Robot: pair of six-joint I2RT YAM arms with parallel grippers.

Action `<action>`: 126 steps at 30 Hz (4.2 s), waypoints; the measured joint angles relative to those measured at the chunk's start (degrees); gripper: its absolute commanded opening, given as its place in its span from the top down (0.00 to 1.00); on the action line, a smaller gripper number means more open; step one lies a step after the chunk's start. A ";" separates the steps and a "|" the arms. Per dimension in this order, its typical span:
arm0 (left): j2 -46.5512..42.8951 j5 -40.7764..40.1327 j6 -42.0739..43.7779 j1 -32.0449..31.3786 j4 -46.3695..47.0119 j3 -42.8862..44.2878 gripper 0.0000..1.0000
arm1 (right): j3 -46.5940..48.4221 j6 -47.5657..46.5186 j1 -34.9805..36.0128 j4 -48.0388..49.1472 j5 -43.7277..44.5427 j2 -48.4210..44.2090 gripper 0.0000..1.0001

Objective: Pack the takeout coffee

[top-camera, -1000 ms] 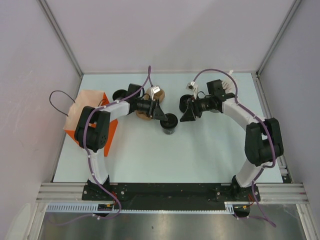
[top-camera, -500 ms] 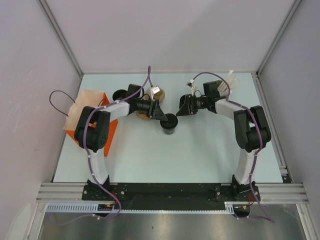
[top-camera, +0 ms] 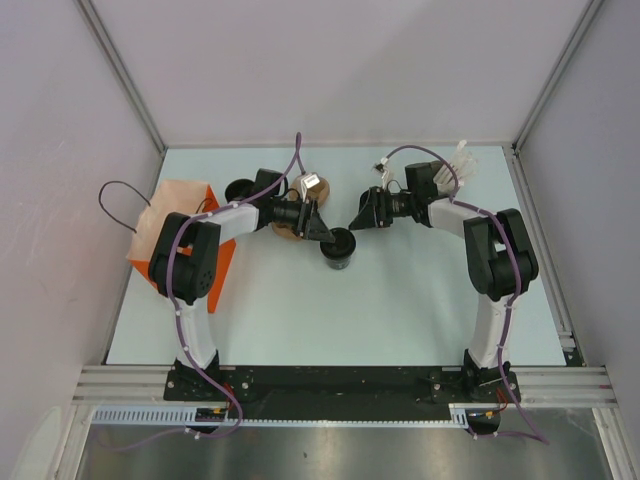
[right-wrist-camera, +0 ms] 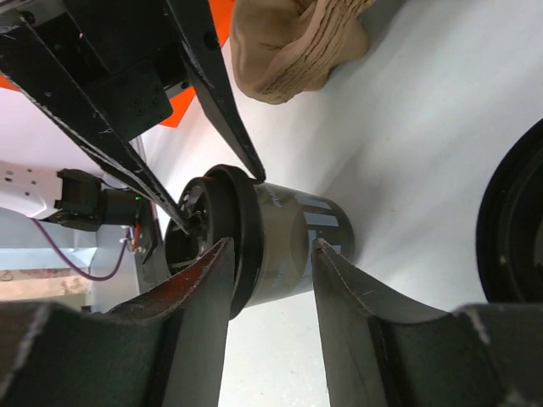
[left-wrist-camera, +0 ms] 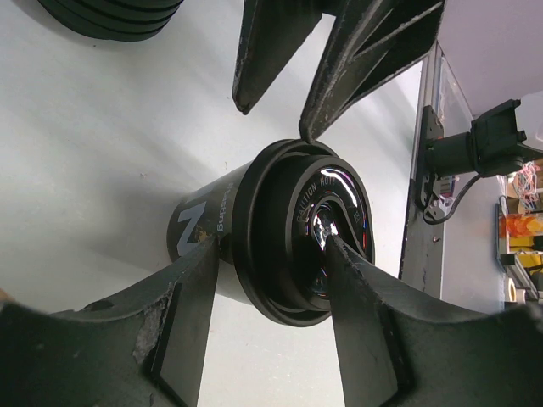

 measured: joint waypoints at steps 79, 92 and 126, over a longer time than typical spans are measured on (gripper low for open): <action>-6.45 -12.94 5.60 -2.71 -6.08 -1.09 0.45 | 4.81 -15.32 3.08 -17.38 9.64 -2.91 0.39; -6.51 -13.09 5.60 -2.82 -6.03 -1.09 0.45 | 5.11 -15.89 2.40 -24.57 3.26 -4.44 0.37; -7.02 -14.34 5.62 -3.15 -6.14 -1.18 0.45 | -0.98 -10.84 4.79 -21.94 0.76 -5.07 0.59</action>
